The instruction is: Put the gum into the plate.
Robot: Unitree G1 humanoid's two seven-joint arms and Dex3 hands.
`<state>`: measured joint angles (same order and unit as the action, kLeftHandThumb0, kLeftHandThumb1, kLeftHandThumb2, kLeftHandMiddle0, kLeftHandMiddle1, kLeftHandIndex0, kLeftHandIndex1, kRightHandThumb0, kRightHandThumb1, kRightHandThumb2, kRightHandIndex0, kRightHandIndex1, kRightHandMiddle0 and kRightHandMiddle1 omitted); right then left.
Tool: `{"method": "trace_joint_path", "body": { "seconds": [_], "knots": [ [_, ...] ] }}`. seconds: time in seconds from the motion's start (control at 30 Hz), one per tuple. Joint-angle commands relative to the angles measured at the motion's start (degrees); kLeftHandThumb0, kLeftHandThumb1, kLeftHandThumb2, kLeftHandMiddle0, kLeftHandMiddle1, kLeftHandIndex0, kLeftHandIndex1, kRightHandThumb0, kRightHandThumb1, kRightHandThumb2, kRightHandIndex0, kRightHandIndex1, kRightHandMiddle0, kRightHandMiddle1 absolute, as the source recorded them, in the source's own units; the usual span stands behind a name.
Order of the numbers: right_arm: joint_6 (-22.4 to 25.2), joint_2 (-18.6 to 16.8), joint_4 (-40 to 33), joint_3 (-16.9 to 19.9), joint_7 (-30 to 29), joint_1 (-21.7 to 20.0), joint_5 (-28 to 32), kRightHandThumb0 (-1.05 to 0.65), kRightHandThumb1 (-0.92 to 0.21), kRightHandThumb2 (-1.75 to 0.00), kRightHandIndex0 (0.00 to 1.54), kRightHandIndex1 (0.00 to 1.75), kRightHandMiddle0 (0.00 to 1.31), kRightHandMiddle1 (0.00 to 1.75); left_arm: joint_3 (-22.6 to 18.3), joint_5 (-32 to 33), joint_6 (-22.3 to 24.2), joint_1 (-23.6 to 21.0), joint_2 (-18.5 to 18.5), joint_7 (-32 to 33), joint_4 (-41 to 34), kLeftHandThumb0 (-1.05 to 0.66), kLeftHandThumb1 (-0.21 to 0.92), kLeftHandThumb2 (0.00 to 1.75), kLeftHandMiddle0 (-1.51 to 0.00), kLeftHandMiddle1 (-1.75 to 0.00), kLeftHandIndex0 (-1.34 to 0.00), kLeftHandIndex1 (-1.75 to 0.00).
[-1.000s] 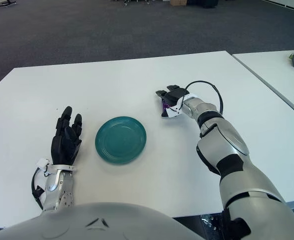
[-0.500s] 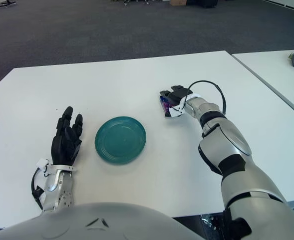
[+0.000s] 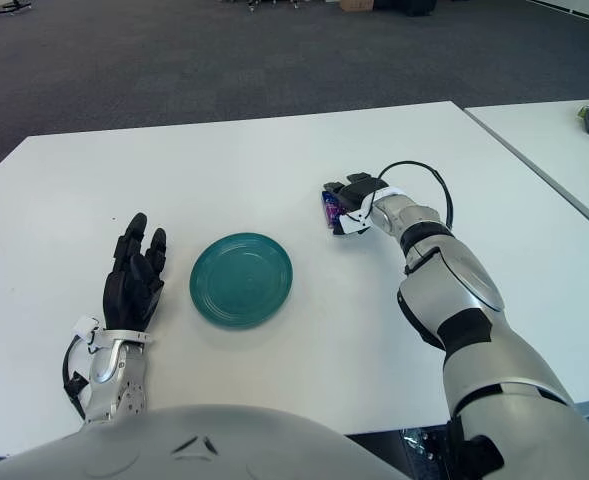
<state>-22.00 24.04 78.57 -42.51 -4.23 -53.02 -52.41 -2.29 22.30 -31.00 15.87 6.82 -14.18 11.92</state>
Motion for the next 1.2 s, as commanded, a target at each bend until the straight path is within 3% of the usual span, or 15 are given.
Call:
{"method": "trace_joint_path", "body": {
  "seconds": [0.0,1.17],
  "knots": [
    [0.69,-0.35,0.12,0.47,0.64,-0.41,0.6,-1.05,-0.92,-0.52,0.0,0.0,0.0,0.0,-0.92,0.64,0.53,3.14,2.26,-0.24,3.88,-0.87,0.92,0.78,-0.19,-0.01,0.0,-0.39],
    [2.36,-1.53,0.67,-0.36,6.86,1.45,-0.24,-1.05,-0.92,-0.58,0.0,0.0,0.0,0.0,-0.83,0.02,0.28,4.41,2.81,0.39,3.11,-0.89,0.92,0.78,-0.19,0.0,0.0,-0.37]
  ]
}}
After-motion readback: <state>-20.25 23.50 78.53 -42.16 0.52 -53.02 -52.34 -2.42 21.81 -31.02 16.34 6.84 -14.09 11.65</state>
